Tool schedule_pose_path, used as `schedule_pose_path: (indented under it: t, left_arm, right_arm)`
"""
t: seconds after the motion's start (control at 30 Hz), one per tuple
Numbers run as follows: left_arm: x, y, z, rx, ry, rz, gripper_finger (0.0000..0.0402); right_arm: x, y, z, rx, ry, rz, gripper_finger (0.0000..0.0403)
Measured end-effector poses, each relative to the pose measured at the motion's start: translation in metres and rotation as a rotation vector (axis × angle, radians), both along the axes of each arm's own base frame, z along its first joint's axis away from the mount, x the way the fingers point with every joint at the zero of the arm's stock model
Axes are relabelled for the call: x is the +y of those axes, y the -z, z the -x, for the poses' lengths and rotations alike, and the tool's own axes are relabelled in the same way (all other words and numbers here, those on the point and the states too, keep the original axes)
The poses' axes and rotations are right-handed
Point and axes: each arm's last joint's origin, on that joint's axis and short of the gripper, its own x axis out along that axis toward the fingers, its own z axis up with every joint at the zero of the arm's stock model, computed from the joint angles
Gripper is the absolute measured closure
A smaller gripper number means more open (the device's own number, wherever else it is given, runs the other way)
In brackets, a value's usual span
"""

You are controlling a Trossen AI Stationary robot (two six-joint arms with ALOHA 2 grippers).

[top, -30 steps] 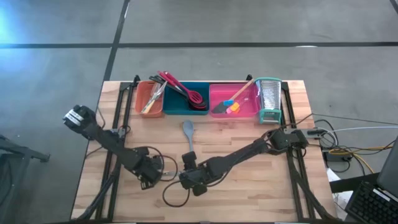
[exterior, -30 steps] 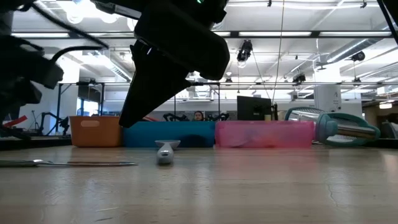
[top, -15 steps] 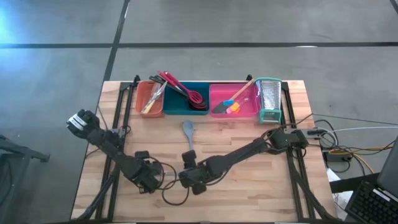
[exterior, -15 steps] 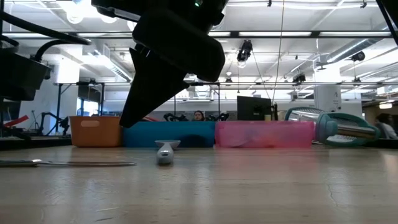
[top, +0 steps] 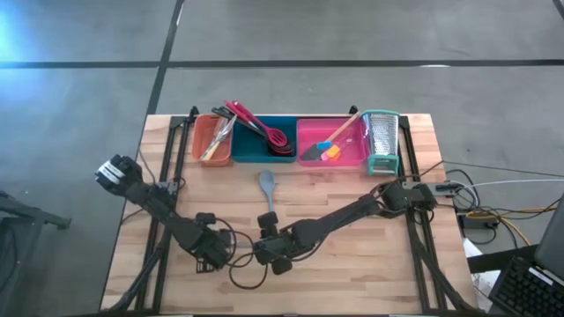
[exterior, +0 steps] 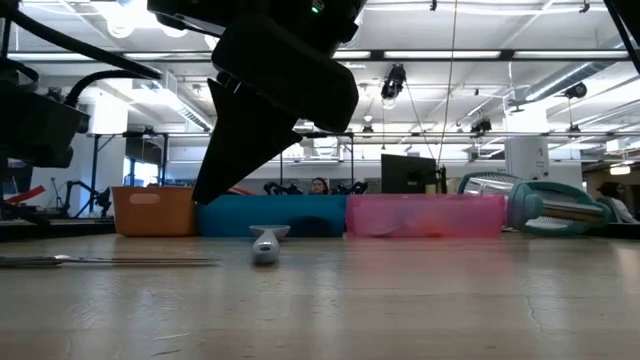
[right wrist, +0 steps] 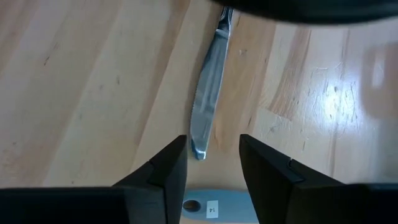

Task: Pick & Place Kitchen Items
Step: Put the silver knife into the orange bin

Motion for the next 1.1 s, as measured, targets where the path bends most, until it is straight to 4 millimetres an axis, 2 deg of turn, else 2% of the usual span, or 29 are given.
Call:
schedule_pose_path:
  t: [0.07, 0.57, 0.87, 1.1]
  left_arm:
    - [0.002, -0.001, -0.001, 0.0, -0.011, 0.01, 0.0329]
    - [0.011, -0.002, -0.01, 0.032, -0.019, 0.107, 0.0329]
    - [0.022, -0.002, -0.019, 0.053, -0.025, 0.165, 0.0329]
    - [0.027, -0.003, -0.025, 0.036, -0.022, 0.207, 0.0339]
  right_arm:
    - [0.0, 0.0, 0.0, 0.0, 0.0, 0.0, 0.026]
    - [0.001, -0.002, -0.003, -0.032, -0.002, -0.015, 0.0275]
    - [0.019, 0.0, 0.004, -0.033, -0.078, 0.021, 0.0275]
    - [0.024, 0.02, -0.003, -0.058, -0.094, 0.023, 0.0276]
